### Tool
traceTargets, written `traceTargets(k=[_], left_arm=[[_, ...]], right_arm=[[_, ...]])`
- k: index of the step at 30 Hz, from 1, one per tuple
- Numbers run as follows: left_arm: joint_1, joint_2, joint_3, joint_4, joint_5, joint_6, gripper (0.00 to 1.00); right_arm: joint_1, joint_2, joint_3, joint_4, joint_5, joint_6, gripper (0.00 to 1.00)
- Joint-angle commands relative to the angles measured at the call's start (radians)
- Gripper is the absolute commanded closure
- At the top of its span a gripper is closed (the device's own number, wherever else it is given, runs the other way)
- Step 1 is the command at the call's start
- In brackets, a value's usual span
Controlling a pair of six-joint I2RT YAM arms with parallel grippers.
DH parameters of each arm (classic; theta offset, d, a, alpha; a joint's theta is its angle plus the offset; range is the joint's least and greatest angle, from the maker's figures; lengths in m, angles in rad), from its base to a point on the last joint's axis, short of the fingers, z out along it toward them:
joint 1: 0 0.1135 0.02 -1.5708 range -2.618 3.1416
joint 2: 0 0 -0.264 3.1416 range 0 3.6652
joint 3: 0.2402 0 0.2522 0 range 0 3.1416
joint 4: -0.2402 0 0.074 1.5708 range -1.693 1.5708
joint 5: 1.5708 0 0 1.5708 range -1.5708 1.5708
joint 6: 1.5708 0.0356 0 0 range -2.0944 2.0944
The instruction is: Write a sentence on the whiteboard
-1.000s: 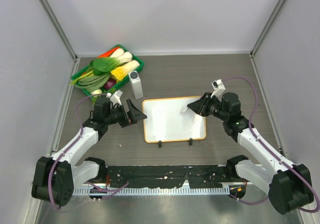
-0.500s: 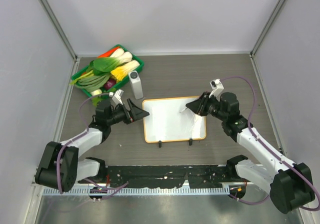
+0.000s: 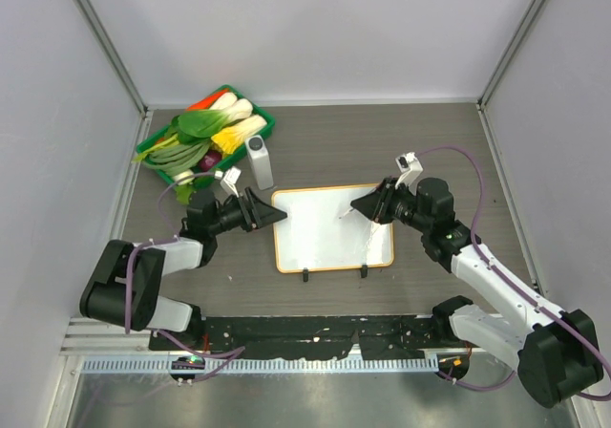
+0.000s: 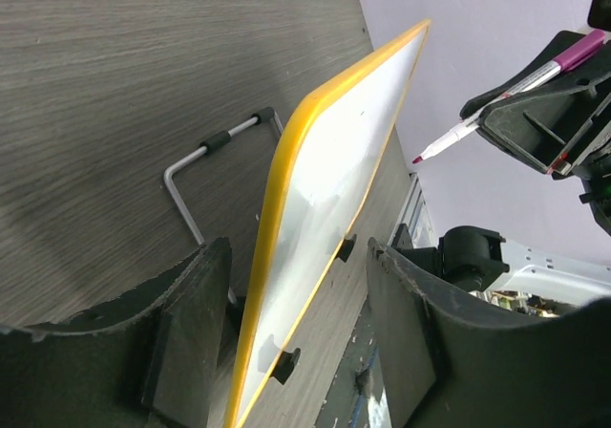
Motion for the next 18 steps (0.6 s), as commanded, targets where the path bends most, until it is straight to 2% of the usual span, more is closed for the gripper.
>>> traceTargets(k=[1,14,15,18], left_arm=[[-0.009,0.019,0.007,0.092,0.035,0.041,0.41],[-0.056,0.079,0.007,0.086,0.025,0.082,0.71],[-0.059,0.085,0.006,0.081,0.019,0.093,0.76],[-0.061,0.094,0.003,0.076,0.011,0.107,0.79]], right_arm=[[0.008,-0.009,0.051,0.064,0.0,0.004,0.99],[0.04,0.024,0.059,0.087,0.011,0.0,0.98],[0.045,0.024,0.06,0.087,0.012,-0.006,0.99],[0.053,0.027,0.06,0.084,0.034,-0.019,0.99]])
